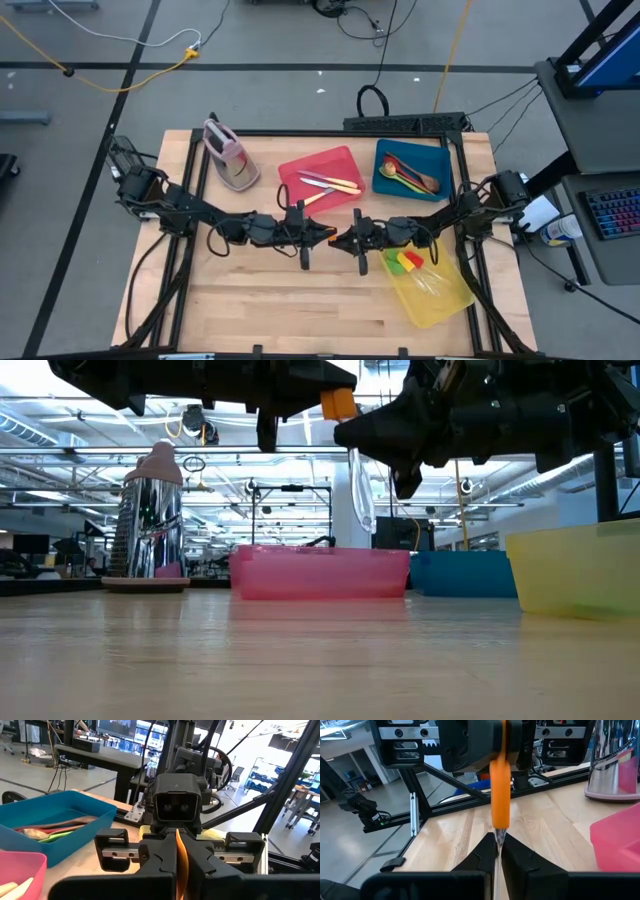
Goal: Pick & Place Kitchen Items
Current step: Put the orange spatula into the yellow bin
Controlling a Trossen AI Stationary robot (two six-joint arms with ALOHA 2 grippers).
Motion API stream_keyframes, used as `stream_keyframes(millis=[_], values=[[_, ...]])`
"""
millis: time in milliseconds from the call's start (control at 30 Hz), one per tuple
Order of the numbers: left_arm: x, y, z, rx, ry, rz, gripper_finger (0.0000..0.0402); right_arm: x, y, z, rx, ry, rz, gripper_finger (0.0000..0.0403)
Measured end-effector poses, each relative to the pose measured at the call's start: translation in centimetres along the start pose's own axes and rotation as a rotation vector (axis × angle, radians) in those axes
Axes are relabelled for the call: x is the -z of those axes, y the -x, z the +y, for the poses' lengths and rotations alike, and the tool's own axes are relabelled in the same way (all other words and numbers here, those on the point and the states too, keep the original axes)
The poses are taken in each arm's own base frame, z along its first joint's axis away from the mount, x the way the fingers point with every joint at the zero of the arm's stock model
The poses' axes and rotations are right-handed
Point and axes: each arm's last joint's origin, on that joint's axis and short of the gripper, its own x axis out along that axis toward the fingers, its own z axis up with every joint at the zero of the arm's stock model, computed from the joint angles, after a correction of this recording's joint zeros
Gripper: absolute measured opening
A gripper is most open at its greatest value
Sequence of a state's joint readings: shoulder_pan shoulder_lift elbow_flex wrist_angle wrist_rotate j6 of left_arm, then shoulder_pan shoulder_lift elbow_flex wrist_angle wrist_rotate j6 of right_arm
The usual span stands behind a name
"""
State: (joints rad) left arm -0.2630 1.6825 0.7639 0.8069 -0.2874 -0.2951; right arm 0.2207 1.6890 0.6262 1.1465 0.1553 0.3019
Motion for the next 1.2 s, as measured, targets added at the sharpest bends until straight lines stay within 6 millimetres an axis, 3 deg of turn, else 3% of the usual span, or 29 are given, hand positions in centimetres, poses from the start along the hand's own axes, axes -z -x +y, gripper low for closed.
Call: stream_keyframes(millis=[867, 1200], values=[[0.63, 0.03, 0.15, -0.021, 0.012, 0.05, 0.0124, -0.08, -0.02, 0.05, 0.002, 0.001, 0.004, 0.0012], [0.19, 0.0, -0.01, -0.003, 0.014, 0.004, 0.0134, 0.29, 0.02, 0.16, 0.005, -0.005, 0.037, 0.0012]])
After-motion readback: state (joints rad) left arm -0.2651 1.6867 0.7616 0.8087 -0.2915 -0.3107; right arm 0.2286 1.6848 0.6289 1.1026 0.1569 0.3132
